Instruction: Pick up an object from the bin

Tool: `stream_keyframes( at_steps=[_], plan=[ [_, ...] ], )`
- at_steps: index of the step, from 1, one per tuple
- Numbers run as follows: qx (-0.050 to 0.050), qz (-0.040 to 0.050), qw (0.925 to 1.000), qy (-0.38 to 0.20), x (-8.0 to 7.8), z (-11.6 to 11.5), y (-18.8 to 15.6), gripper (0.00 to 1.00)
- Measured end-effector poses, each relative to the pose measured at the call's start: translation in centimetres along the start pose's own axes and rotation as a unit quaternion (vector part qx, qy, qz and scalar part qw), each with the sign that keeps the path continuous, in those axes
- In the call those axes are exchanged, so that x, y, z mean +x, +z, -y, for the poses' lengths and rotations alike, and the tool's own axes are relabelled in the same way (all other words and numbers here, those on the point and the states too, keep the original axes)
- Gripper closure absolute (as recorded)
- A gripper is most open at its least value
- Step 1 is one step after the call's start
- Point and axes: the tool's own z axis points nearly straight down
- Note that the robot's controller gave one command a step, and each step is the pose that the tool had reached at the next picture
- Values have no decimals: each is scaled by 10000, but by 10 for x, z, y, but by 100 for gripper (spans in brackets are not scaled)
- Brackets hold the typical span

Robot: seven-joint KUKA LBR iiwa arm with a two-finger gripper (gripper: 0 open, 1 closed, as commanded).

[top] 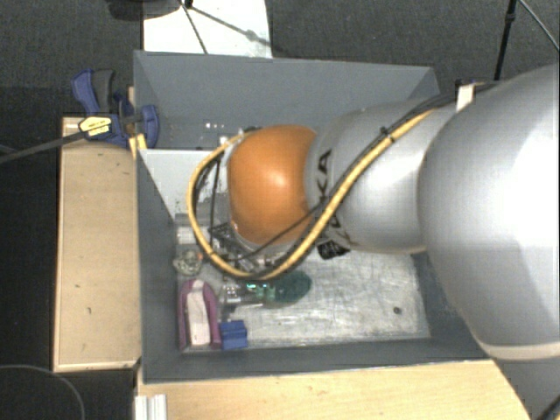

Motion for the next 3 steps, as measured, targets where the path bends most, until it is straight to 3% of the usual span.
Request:
stream_keyframes(
  at_steps=[1, 2, 3],
  plan=[
    [-18, 41, 9997, 242, -13, 85, 62, 0],
    [-8, 27, 9905, 1378, 14, 106, 32, 0],
    [-6, 10, 9780, 2085, 37, 112, 32, 0]
  ],
)
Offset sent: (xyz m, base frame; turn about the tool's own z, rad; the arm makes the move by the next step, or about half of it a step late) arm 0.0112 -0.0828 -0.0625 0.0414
